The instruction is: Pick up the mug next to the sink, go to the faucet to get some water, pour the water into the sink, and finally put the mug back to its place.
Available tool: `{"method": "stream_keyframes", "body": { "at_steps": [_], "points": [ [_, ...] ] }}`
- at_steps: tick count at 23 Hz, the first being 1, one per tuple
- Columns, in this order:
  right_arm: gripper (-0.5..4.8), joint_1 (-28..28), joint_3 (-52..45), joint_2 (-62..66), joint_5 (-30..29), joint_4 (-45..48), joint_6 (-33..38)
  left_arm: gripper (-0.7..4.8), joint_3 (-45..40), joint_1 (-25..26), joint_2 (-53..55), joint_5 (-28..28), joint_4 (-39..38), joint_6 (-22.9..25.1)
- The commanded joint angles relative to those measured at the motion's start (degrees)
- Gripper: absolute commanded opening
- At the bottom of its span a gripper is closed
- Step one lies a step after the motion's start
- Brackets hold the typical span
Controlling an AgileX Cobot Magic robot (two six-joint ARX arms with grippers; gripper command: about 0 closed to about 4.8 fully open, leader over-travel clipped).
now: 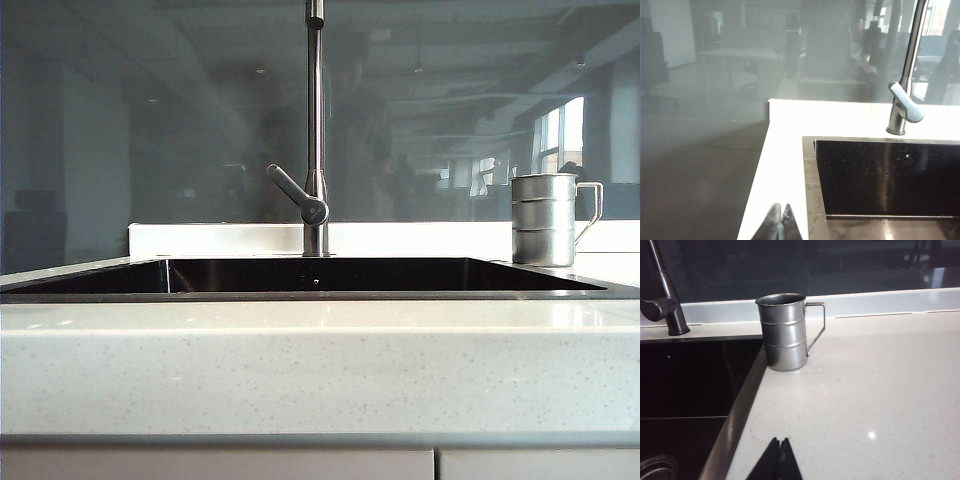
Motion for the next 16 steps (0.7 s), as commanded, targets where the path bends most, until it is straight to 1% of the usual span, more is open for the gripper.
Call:
{"method": "stream_keyframes", "body": {
  "at_steps": [1,7,9,11,12,13,14,15,16],
  "points": [
    [-0.05,-0.02,-0.13,-0.13,0.13,1.01,-0.17,-0.05,0.22,0.13,0.02,-0.02,0.28,0.22],
    [-0.05,-0.02,-0.13,-0.13,0.11,1.03,-0.15,-0.05,0.22,0.13,0.02,-0.04,0.31,0.22],
    [-0.05,0.00,-0.13,-0.13,-1.07,1.03,-0.02,-0.05,0.22,0.13,0.02,-0.04,0.31,0.22],
    [-0.06,0.00,-0.13,-0.13,-3.37,1.57,1.66,-0.05,0.22,0.13,0.02,-0.04,0.31,0.22],
    [-0.06,0.00,-0.11,-0.13,-3.69,3.89,6.25,-0.05,0.22,0.13,0.02,-0.07,0.33,0.22],
    [-0.06,0.00,-0.11,-0.13,-3.65,5.64,8.57,-0.05,0.22,0.13,0.02,-0.07,0.33,0.22],
    [-0.06,-0.07,-0.02,-0.11,-2.97,10.91,11.26,-0.05,0.22,0.13,0.02,0.00,0.31,0.22],
    [-0.06,-0.04,0.11,0.00,-2.10,13.42,11.69,-0.06,0.22,0.11,0.02,0.00,0.28,0.22],
    [-0.06,-0.07,1.27,0.39,0.85,15.89,12.09,-0.05,0.22,0.11,0.02,0.00,0.28,0.20]
  ]
}}
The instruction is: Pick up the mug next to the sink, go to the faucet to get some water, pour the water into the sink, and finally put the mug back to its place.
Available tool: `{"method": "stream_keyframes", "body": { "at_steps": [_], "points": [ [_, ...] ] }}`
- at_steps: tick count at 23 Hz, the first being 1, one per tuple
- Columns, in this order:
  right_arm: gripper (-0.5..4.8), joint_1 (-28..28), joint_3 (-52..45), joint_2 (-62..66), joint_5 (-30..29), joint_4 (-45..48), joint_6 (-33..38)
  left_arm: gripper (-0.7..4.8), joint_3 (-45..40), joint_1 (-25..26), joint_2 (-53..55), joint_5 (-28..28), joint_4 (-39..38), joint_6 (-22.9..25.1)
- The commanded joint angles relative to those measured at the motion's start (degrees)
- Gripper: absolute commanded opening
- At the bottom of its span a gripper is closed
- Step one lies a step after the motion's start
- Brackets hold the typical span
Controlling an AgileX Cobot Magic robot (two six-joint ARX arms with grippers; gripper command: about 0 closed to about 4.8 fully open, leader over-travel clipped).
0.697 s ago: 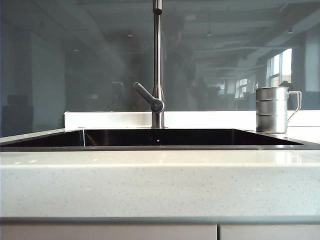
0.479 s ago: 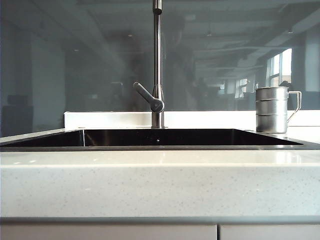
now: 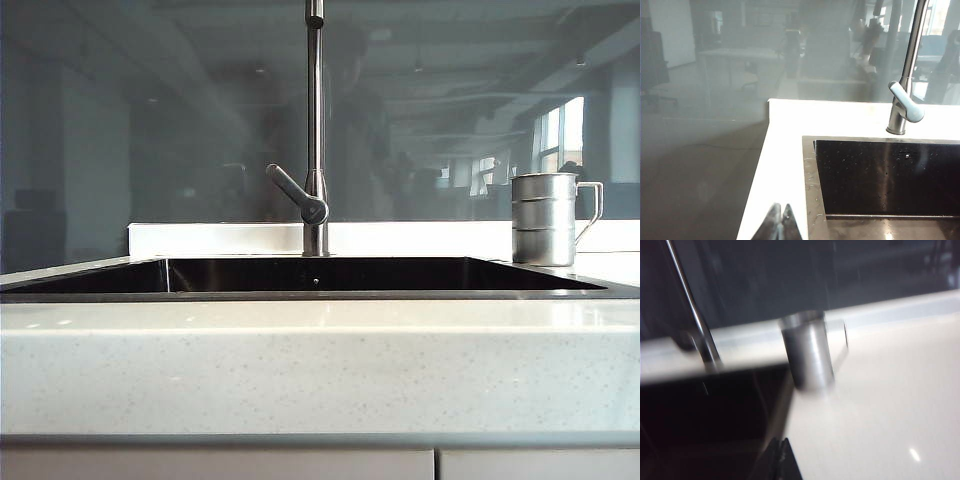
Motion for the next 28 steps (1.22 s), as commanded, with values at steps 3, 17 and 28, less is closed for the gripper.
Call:
{"method": "stream_keyframes", "body": {
  "at_steps": [3,17,28],
  "points": [
    [-0.06,-0.07,5.66,4.85,8.41,9.49,2.82,-0.06,0.22,0.11,0.02,0.02,2.80,-0.17],
    [1.65,-8.09,27.21,84.85,-9.79,58.07,-10.56,-0.06,0.33,0.11,13.22,-1.05,18.99,-4.28],
    [2.12,-7.98,44.61,108.91,-9.92,60.87,-10.78,-0.06,0.33,0.17,15.08,-1.64,19.21,-4.28]
  ]
}}
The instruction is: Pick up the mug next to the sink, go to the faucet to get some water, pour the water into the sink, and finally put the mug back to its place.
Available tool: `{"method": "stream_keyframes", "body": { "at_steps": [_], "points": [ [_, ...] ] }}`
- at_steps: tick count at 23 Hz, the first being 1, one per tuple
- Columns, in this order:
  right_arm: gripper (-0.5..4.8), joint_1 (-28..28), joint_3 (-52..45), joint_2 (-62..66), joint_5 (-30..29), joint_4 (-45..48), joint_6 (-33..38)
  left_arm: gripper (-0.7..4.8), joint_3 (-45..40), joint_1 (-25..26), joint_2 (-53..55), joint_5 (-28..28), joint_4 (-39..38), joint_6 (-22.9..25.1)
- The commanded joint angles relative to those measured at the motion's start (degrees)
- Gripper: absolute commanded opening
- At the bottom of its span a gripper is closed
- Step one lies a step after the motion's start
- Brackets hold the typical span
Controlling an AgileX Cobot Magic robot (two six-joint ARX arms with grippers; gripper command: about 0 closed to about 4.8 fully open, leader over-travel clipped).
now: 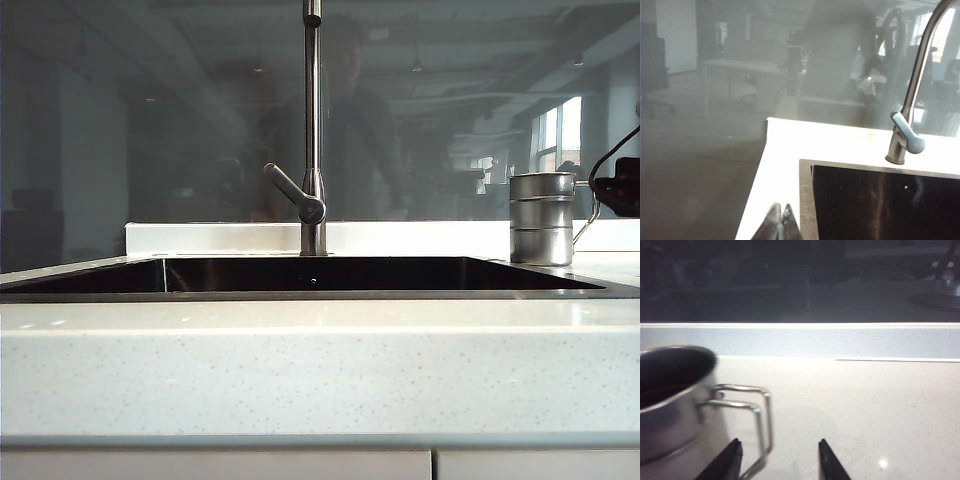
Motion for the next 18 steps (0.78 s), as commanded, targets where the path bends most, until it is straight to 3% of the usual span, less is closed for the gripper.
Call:
{"method": "stream_keyframes", "body": {
  "at_steps": [1,9,18],
  "points": [
    [2.12,0.31,2.16,1.62,-0.11,1.33,-0.20,-0.06,0.11,0.15,0.04,-0.33,0.74,-0.20],
    [2.12,0.42,7.63,6.25,-0.33,1.07,-0.13,-0.06,0.09,0.15,2.10,-0.37,0.92,-0.20],
    [2.10,2.16,9.81,7.76,-2.14,0.96,-0.17,-0.06,0.11,0.13,7.82,-0.20,6.80,-0.17]
  ]
}}
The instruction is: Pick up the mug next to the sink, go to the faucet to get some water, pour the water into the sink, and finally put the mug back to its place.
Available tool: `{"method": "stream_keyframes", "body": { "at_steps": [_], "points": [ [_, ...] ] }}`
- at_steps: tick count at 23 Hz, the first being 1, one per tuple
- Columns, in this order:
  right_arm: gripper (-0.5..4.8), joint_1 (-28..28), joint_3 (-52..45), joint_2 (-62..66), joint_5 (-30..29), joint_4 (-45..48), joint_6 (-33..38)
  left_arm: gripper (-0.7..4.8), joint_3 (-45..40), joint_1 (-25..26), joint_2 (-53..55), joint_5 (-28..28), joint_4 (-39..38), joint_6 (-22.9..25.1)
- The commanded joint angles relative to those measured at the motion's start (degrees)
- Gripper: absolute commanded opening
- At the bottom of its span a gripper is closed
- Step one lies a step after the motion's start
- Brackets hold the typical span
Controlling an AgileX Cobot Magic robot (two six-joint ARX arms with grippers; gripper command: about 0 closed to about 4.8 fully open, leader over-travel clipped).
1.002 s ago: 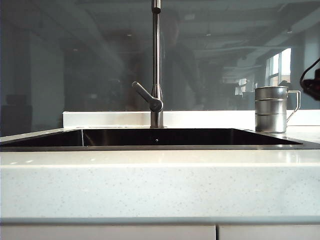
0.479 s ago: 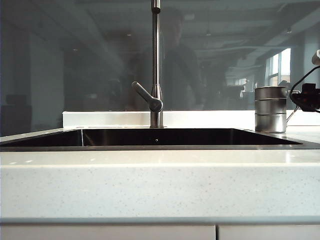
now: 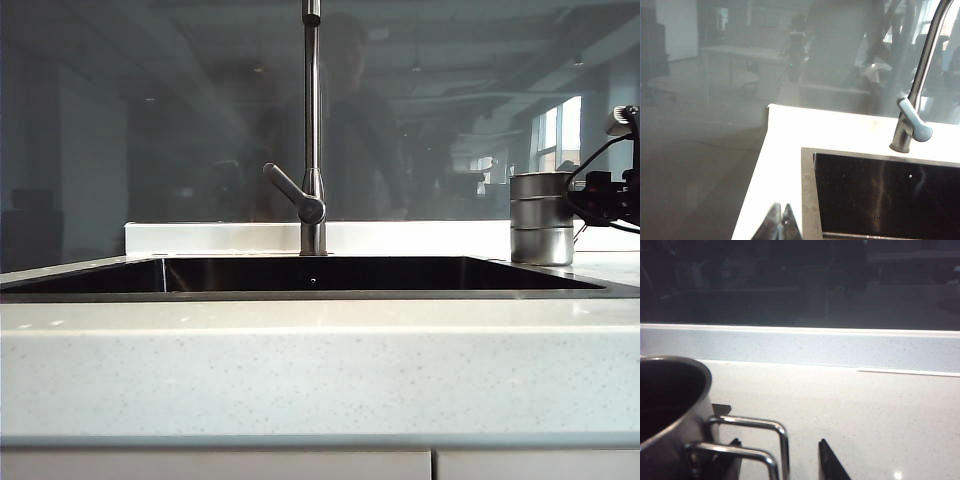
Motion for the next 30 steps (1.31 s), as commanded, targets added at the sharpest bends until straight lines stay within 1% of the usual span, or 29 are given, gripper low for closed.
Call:
{"method": "stream_keyframes", "body": {
  "at_steps": [1,5,7,11,14,17,18,19,25,28,30],
  "points": [
    [2.10,0.42,0.66,-0.02,1.01,1.16,-0.13,-0.06,0.11,0.11,0.70,0.00,2.32,-0.20],
    [1.98,0.44,0.66,-0.02,1.25,1.55,-0.15,-0.06,0.11,0.11,0.68,-0.02,2.32,-0.17],
    [1.98,0.44,0.72,-0.02,3.61,1.57,-0.13,-0.06,0.11,0.11,0.68,0.00,2.29,-0.17],
    [1.97,0.44,1.22,-0.02,3.54,1.44,-0.13,-0.06,0.11,0.11,0.68,0.00,2.29,-0.20],
    [0.77,0.46,1.29,-0.02,3.54,1.92,-0.13,-0.06,0.11,0.11,0.68,0.00,2.29,-0.20],
    [0.65,0.46,1.29,-0.02,3.54,1.99,-0.13,-0.06,0.11,0.11,0.68,0.00,2.32,-0.17],
    [0.19,0.46,1.29,-0.02,3.54,1.99,-0.13,-0.06,0.11,0.11,0.68,0.00,2.32,-0.20],
    [-0.08,0.46,1.29,-0.02,3.54,2.14,-0.13,-0.06,0.11,0.11,0.68,0.00,2.32,-0.17],
    [-0.08,0.96,1.27,-1.77,3.61,3.48,0.77,-0.06,0.13,0.11,0.68,0.00,2.95,-0.20],
    [-0.08,4.96,1.42,-8.55,6.97,-2.43,2.97,-0.06,0.17,0.11,1.31,0.22,4.81,-0.17],
    [-0.08,10.51,4.57,-13.20,7.04,-13.79,2.93,-0.06,0.31,0.11,5.25,0.17,7.34,-0.20]
  ]
}}
